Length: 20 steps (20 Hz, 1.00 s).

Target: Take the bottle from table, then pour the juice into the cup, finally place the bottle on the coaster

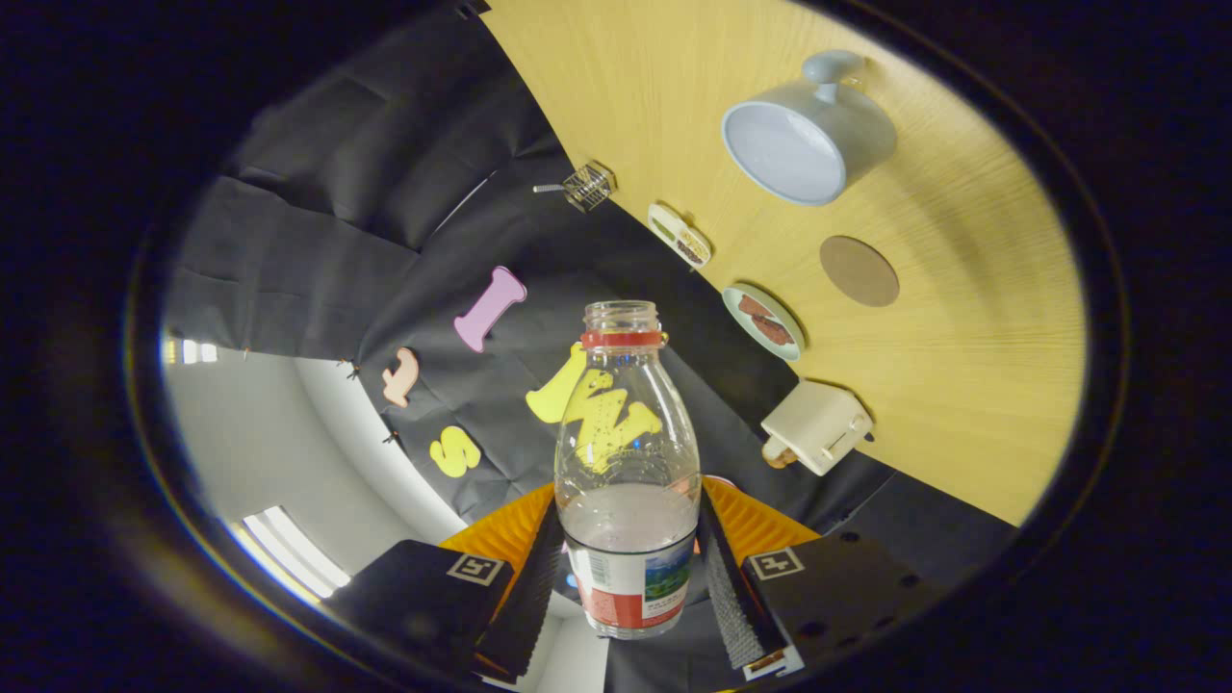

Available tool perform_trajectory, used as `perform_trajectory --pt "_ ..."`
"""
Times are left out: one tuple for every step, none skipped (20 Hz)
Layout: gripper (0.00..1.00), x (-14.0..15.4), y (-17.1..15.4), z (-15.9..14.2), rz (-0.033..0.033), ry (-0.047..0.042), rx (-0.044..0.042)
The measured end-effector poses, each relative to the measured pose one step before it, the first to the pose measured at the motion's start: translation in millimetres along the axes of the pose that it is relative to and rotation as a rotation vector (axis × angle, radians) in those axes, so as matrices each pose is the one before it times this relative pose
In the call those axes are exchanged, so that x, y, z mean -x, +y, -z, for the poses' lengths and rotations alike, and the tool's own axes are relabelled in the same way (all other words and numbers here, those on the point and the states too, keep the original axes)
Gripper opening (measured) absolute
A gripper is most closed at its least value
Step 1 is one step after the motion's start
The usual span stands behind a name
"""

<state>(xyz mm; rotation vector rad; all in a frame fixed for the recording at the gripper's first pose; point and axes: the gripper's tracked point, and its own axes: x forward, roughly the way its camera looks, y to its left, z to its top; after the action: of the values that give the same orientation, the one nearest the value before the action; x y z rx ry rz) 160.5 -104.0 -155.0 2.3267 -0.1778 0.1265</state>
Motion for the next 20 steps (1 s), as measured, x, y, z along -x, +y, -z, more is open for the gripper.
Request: perform_trajectory --pt "0.77 1.26 0.26 -2.11 0.00069 0.00075 -0.01001" --pt "0.77 1.31 1.66 -2.86 0.00054 -0.00203 -0.01353" --pt "0.77 0.59 0.16 -2.86 -0.00055 0.0019 -0.01196" --pt "0.77 0.88 -0.3 -3.09 0.00421 -0.00019 -0.00436" --pt "0.77 -1.38 -4.65 -6.32 0.01556 -0.00618 0.00352" --pt "0.77 -2.01 -4.79 -5.97 0.0117 -0.00515 0.0057" --pt "0.77 -0.46 -5.4 -7.9 0.00542 -0.01121 -0.00331" --pt "0.77 -2.26 -2.5 -3.91 0.00463 -0.00438 -0.00654" --pt "0.77 -0.2 -5.0 -3.64 0.01195 -0.0009 -0.00635" --pt "0.77 -0.68 -4.35 -2.66 0.00718 -0.0012 -0.00379" --pt "0.77 -0.82 -4.19 -1.19 0.01079 -0.00114 0.00194" --pt "0.77 0.3 -1.75 1.15 0.00834 0.00015 0.0084" --pt "0.77 0.19 -1.07 3.06 -0.00005 0.00521 0.00705" --pt "0.77 0.78 3.45 2.98 -0.00615 0.00513 -0.00011" --pt "0.77 2.12 2.84 2.98 -0.00693 0.00803 -0.00077" --pt "0.77 0.87 1.92 0.84 -0.00792 -0.00261 0.00151" --pt "0.77 1.2 3.59 1.52 -0.00976 -0.00036 0.00343" --pt "0.77 1.11 0.81 2.15 -0.00409 -0.00018 0.00498" --pt "0.77 0.0 1.95 0.5 -0.00611 -0.00105 0.00094" --pt "0.77 0.85 0.97 0.62 -0.00708 -0.00242 -0.00163"
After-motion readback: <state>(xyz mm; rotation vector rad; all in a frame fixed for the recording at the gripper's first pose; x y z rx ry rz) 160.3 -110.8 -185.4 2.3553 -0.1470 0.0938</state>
